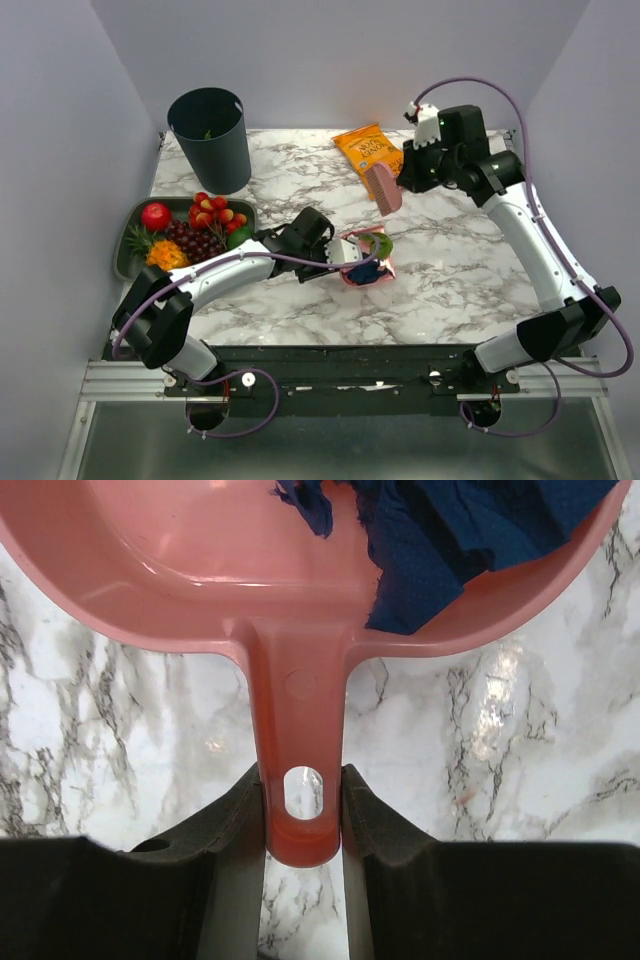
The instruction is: Sweep away the paper scraps from the table
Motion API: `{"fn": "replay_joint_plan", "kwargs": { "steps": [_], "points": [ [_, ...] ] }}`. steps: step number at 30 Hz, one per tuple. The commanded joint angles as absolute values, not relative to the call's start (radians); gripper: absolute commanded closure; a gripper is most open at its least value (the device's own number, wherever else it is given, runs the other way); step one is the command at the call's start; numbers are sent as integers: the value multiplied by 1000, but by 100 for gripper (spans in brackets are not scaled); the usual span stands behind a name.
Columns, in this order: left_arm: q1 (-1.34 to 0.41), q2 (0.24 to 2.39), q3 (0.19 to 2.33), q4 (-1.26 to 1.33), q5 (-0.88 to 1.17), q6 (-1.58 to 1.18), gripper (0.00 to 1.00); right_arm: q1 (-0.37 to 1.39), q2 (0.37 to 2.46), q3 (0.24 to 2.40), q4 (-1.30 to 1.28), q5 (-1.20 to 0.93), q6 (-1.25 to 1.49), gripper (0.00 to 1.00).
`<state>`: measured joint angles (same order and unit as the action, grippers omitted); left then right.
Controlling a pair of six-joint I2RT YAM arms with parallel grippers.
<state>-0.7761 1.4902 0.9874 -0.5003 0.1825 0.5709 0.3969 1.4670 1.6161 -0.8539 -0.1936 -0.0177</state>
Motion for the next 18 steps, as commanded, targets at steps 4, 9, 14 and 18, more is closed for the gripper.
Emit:
{"fn": "replay_joint_plan", "kwargs": {
  "steps": [4,9,14,18],
  "points": [
    [-772,1462,1066,-402,227,508,100,376,1494,1801,-897,-66,-130,100],
    [-772,1419,1077,-388,198,466,100,261,1473,1700,-841,-20,-42,100],
    [-739,1405,1204,-547,229,449,100,218,1404,1589,-835,-100,-40,99],
    [-706,1388,1288,-632,187,454,100,216,1353,1480,-775,-135,-3,99]
  ]
}}
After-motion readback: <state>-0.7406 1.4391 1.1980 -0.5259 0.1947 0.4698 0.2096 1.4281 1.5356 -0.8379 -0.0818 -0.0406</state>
